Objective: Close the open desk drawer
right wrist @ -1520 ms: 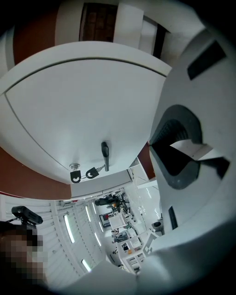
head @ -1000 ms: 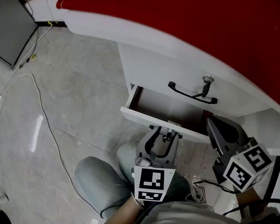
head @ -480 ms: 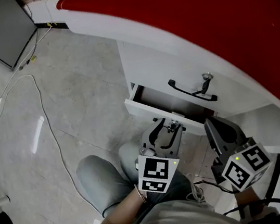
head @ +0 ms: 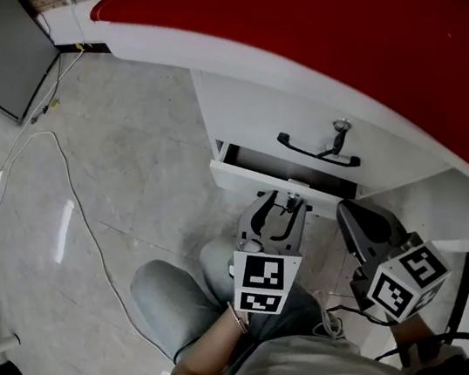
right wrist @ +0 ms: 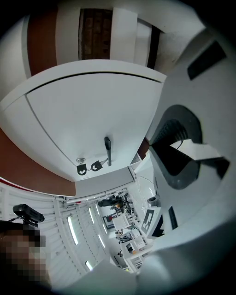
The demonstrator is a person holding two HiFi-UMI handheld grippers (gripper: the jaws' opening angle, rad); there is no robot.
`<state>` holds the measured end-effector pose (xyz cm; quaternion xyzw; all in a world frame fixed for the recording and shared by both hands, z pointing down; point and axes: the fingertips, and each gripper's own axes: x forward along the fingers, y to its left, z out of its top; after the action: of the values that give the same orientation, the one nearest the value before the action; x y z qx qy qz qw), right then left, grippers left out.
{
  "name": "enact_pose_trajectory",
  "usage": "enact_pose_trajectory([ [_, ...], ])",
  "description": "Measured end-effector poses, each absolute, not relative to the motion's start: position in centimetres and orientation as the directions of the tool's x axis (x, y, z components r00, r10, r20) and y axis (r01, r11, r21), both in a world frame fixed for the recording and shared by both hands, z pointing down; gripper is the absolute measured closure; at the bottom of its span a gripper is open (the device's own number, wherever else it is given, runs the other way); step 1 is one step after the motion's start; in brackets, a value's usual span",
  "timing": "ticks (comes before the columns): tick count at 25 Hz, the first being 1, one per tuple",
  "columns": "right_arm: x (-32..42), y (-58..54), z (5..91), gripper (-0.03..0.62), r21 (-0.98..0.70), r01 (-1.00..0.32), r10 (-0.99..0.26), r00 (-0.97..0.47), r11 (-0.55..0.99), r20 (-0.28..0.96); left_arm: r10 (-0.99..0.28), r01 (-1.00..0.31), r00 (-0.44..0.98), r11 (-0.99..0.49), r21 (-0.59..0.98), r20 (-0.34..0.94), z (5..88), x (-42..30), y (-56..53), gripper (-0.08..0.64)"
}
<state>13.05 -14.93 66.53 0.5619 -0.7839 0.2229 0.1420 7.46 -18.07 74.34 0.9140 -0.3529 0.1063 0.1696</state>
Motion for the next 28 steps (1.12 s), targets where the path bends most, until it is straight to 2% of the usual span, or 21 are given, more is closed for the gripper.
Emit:
enact_pose_trajectory([
  [28, 13.0, -14.4, 67.7, 0.594, -0.239, -0.937, -0.819, -0.34, 0.254, 0.463, -0.638, -0.706, 0.707, -0.66, 0.255, 0.306, 74.2, 8.7, -20.1, 0.362],
])
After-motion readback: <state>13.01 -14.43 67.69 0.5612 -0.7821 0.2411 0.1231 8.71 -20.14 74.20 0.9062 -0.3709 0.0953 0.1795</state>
